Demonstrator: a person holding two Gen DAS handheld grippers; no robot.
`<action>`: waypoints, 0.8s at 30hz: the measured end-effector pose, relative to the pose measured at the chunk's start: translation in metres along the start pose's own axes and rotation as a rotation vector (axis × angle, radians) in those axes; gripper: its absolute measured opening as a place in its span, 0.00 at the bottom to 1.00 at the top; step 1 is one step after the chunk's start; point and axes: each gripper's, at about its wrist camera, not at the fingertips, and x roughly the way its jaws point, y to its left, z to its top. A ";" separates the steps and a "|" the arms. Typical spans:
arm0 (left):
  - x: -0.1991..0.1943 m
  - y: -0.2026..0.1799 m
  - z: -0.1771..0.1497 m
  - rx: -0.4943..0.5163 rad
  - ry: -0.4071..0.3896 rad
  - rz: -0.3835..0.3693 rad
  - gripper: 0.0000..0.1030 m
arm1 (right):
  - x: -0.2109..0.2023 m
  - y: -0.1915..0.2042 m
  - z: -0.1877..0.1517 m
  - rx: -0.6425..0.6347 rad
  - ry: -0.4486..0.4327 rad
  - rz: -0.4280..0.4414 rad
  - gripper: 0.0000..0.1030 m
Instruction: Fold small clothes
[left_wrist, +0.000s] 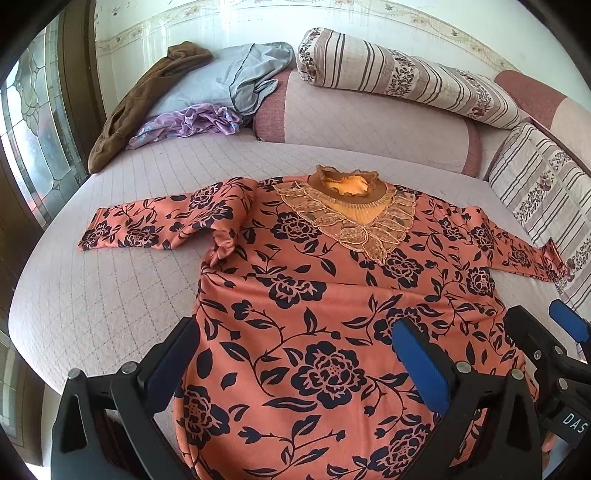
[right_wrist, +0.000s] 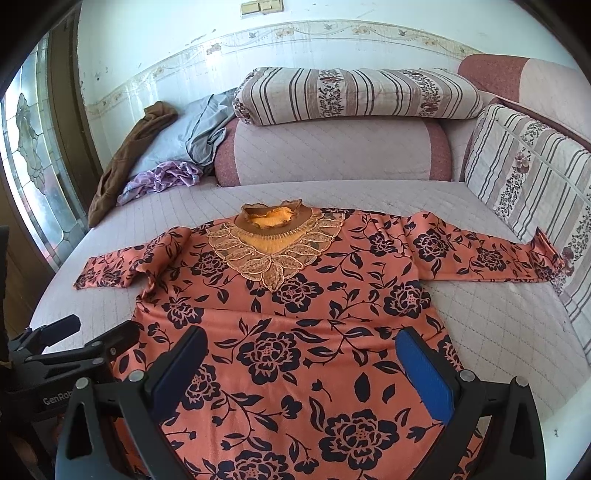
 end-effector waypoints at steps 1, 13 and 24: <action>0.001 0.000 0.000 0.000 0.001 0.000 1.00 | 0.000 0.000 0.000 0.000 -0.001 0.000 1.00; 0.007 0.001 0.005 0.001 0.007 0.007 1.00 | 0.009 0.001 0.006 -0.010 0.002 -0.009 1.00; 0.009 -0.001 0.006 0.006 0.010 0.010 1.00 | 0.014 0.002 0.008 -0.016 0.001 -0.006 1.00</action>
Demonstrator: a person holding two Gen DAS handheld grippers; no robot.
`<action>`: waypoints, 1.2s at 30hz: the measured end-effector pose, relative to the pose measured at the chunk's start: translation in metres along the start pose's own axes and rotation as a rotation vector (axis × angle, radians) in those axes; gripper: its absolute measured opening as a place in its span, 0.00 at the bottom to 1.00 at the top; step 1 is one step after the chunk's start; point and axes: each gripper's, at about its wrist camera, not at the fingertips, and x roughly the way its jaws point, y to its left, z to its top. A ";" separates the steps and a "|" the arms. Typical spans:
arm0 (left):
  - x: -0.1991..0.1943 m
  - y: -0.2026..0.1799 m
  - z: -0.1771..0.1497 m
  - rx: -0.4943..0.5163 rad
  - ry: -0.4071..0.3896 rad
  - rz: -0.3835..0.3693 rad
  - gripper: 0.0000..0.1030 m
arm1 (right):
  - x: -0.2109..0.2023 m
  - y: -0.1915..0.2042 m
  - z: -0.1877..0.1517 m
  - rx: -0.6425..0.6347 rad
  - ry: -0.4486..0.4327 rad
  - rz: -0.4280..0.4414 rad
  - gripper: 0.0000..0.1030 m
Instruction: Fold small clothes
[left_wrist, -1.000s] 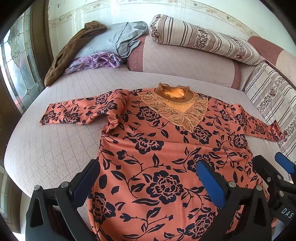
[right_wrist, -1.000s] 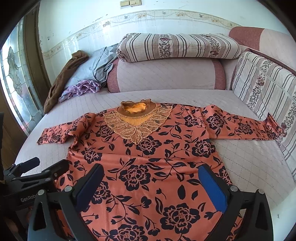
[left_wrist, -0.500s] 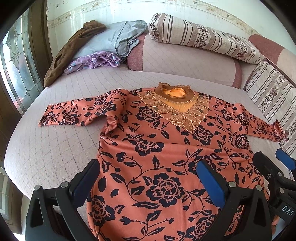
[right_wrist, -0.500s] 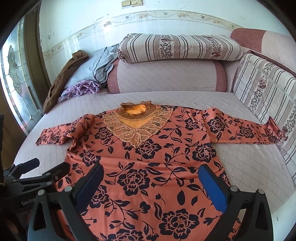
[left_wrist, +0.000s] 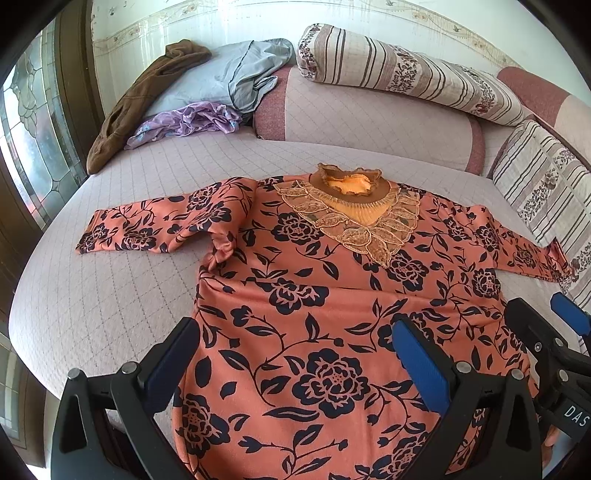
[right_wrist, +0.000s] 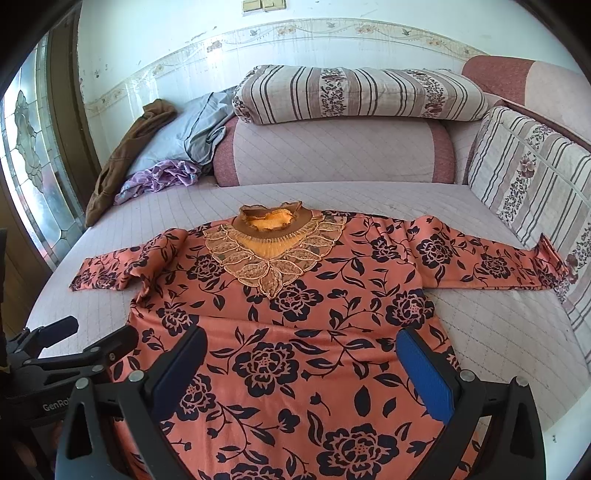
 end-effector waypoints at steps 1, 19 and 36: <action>0.000 0.000 0.000 0.001 0.000 0.001 1.00 | 0.000 0.001 0.000 0.000 0.000 0.001 1.00; 0.050 0.026 -0.018 -0.030 0.111 0.036 1.00 | 0.032 -0.118 0.004 0.307 0.019 0.095 0.99; 0.080 0.050 -0.035 -0.037 0.183 0.091 1.00 | 0.124 -0.489 -0.037 1.287 -0.108 -0.032 0.68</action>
